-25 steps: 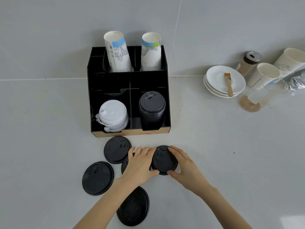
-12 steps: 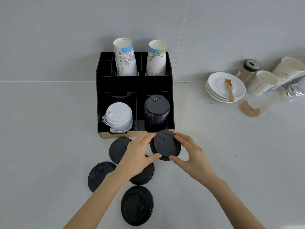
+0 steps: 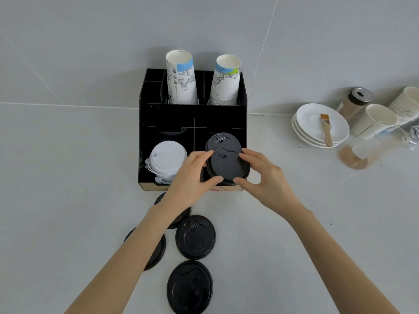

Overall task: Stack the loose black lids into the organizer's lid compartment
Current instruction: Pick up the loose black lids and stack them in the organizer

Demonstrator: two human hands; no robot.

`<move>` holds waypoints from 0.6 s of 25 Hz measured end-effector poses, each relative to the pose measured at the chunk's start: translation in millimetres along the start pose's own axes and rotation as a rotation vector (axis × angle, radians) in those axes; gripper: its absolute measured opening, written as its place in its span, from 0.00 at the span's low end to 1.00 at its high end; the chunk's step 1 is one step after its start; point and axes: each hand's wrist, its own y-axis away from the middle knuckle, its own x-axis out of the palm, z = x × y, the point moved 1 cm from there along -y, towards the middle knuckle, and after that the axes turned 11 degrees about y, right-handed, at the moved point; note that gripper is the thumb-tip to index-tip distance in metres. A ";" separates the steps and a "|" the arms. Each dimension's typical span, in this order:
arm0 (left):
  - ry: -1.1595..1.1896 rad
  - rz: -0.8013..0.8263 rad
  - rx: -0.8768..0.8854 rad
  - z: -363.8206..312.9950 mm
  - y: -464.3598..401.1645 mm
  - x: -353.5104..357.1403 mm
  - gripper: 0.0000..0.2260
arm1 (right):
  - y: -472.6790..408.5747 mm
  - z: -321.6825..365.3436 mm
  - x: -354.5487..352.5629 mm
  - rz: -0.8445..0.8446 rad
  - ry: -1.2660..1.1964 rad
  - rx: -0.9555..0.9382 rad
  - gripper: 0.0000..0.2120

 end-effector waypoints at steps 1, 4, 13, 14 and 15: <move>-0.001 -0.009 -0.002 -0.2 -6.2 -1.3 0.27 | -6.6 0.1 0.0 -0.015 0.000 0.013 0.26; -0.020 -0.025 -0.002 2.3 -23.0 -3.9 0.26 | -25.0 0.7 2.5 -0.055 -0.004 0.064 0.25; -0.099 0.023 -0.032 16.8 -56.0 -6.5 0.29 | -58.7 -1.9 19.8 -0.041 0.023 0.135 0.26; -0.106 0.037 -0.043 17.9 -56.6 -5.2 0.29 | -59.5 -2.5 21.6 -0.032 0.035 0.143 0.27; -0.111 0.048 -0.054 18.6 -56.7 -3.9 0.29 | -59.4 -2.9 22.9 -0.027 0.044 0.150 0.27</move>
